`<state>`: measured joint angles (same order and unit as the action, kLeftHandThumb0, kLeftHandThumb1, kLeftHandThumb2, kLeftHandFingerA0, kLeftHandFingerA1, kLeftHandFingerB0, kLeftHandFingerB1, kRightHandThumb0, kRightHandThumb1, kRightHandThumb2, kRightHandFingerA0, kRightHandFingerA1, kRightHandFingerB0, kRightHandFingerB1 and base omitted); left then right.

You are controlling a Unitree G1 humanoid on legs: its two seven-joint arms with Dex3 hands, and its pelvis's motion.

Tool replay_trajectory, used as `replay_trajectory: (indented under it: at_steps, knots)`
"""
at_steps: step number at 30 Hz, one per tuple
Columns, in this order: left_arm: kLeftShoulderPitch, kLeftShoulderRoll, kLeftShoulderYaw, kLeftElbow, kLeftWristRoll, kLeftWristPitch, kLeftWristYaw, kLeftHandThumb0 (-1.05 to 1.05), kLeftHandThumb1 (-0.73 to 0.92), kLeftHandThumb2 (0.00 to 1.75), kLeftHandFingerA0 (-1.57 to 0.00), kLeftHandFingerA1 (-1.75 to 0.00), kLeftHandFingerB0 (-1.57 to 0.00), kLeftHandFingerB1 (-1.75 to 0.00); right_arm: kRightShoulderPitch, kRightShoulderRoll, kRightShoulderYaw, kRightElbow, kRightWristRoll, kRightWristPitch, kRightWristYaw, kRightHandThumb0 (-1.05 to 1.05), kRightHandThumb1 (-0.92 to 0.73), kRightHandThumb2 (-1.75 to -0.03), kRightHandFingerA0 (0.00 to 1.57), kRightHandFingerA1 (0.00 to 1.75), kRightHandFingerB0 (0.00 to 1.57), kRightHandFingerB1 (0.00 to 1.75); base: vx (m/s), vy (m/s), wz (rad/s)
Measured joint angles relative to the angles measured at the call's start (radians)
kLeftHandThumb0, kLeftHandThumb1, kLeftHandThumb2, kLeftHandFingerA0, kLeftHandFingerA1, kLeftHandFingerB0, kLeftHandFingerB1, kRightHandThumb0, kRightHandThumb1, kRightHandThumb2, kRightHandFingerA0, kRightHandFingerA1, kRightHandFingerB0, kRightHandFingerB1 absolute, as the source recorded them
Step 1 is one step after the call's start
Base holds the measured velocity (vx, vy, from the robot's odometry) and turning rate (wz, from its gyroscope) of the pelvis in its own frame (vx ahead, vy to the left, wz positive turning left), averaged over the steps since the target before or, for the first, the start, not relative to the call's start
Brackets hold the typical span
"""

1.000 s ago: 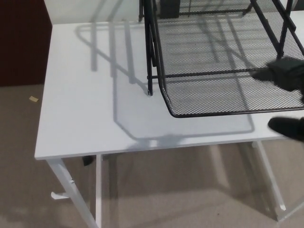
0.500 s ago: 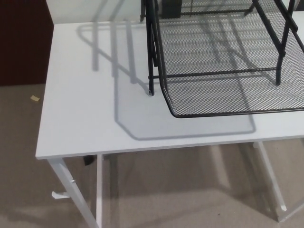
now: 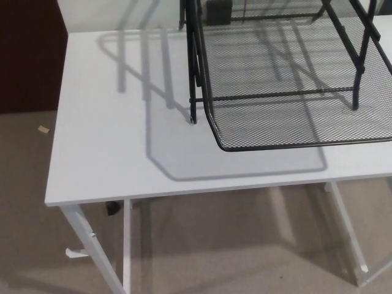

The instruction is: The robot walks towards a file tray kept in the middle of a desk and uses its right hand to grab a tray and pulls it out towards itself

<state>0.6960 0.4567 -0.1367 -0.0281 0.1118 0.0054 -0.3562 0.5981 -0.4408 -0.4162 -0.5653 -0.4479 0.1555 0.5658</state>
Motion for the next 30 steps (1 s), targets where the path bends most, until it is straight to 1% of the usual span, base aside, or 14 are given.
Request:
replay_trajectory:
  at_steps: [1,2,3,4,6,7,12,13,23,24,25,26,29,30]
  knots:
    - [-0.003,0.0,0.004,0.001,-0.001,0.0,0.0,-0.39,0.59,0.57,-0.5,-0.46,-0.31,-0.36,0.011,0.004,0.007,0.038,-0.002,0.0,-0.004,-0.8,-0.88,-0.66,0.25,0.5,0.16,0.35,0.0,0.0,0.0]
    - [-0.005,0.0,0.007,0.001,-0.001,0.0,0.0,-0.38,0.58,0.57,-0.48,-0.46,-0.31,-0.35,0.017,0.005,0.012,0.056,-0.003,0.0,-0.005,-0.8,-0.69,-1.02,0.16,0.56,0.06,0.45,0.0,0.0,0.0]
    - [-0.009,0.0,0.017,0.001,-0.003,0.0,0.0,-0.39,0.59,0.57,-0.43,-0.45,-0.3,-0.34,0.031,0.01,0.023,0.103,-0.006,0.0,-0.01,-0.81,-0.67,-0.99,0.14,0.54,0.07,0.45,0.0,0.0,0.0]
    - [-0.012,0.0,0.027,0.002,-0.004,0.0,0.0,-0.39,0.6,0.57,-0.38,-0.43,-0.28,-0.34,0.04,0.014,0.031,0.14,-0.009,0.0,-0.015,-0.39,-0.44,-1.05,0.01,0.52,0.0,0.51,0.0,0.0,0.0]
    - [-0.022,0.0,0.054,0.006,-0.01,0.0,0.002,-0.39,0.6,0.57,-0.34,-0.43,-0.27,-0.34,0.056,0.029,0.051,0.222,-0.012,-0.001,-0.026,-0.39,-0.46,-1.05,0.01,0.53,0.0,0.51,0.0,0.0,0.0]
    - [-0.025,-0.001,0.068,0.008,-0.012,0.0,0.003,-0.4,0.61,0.58,-0.3,-0.42,-0.26,-0.34,0.062,0.037,0.06,0.255,-0.013,-0.003,-0.03,-0.8,-0.67,-0.98,0.04,0.53,0.04,0.39,0.0,0.0,0.0]
    - [-0.063,-0.005,0.156,0.039,-0.024,0.005,0.013,-0.47,0.5,0.73,-0.27,-0.48,-0.22,-0.42,0.088,0.085,0.116,0.438,-0.015,-0.014,-0.068,-0.75,-0.65,-0.96,0.07,0.54,0.03,0.4,0.0,0.0,0.0]
    - [-0.071,-0.008,0.171,0.044,-0.027,0.009,0.015,-0.42,0.59,0.58,-0.34,-0.43,-0.27,-0.33,0.091,0.091,0.127,0.468,-0.015,-0.017,-0.076,-0.75,-0.65,-0.96,0.05,0.53,0.04,0.37,0.0,0.0,0.0]
    - [-0.165,-0.066,0.258,0.087,-0.06,0.062,0.029,-0.37,0.6,0.57,-0.34,-0.4,-0.29,-0.33,0.063,0.098,0.182,0.671,0.001,-0.085,-0.194,-0.76,-0.65,-0.96,0.03,0.52,0.03,0.35,0.0,0.0,0.0]
    - [-0.165,-0.067,0.258,0.087,-0.06,0.064,0.029,-0.36,0.6,0.57,-0.34,-0.41,-0.29,-0.33,0.063,0.093,0.184,0.673,0.005,-0.093,-0.201,-0.73,-0.81,-0.65,0.08,0.5,0.08,0.3,0.0,0.0,0.0]
    - [-0.163,-0.068,0.258,0.088,-0.06,0.064,0.028,-0.36,0.6,0.57,-0.34,-0.41,-0.29,-0.33,0.068,0.088,0.185,0.672,0.01,-0.102,-0.208,-0.73,-0.81,-0.65,0.08,0.5,0.08,0.3,0.0,0.0,0.0]
    - [-0.161,-0.069,0.258,0.09,-0.06,0.064,0.028,-0.36,0.59,0.57,-0.35,-0.41,-0.29,-0.33,0.072,0.086,0.185,0.671,0.013,-0.106,-0.211,-0.75,-0.64,-0.95,0.06,0.53,0.04,0.36,0.0,0.0,0.0]
    - [-0.173,-0.071,0.255,0.122,-0.06,0.064,0.026,-0.42,0.53,0.69,-0.29,-0.46,-0.26,-0.4,0.078,0.081,0.189,0.668,0.026,-0.122,-0.226,-0.75,-0.65,-0.96,0.08,0.53,0.04,0.35,0.0,0.0,0.0]
    - [-0.18,-0.073,0.253,0.128,-0.06,0.064,0.026,-0.37,0.6,0.58,-0.34,-0.4,-0.29,-0.33,0.075,0.078,0.189,0.669,0.028,-0.125,-0.229,-0.72,-0.81,-0.65,0.1,0.51,0.07,0.3,0.0,0.0,0.0]
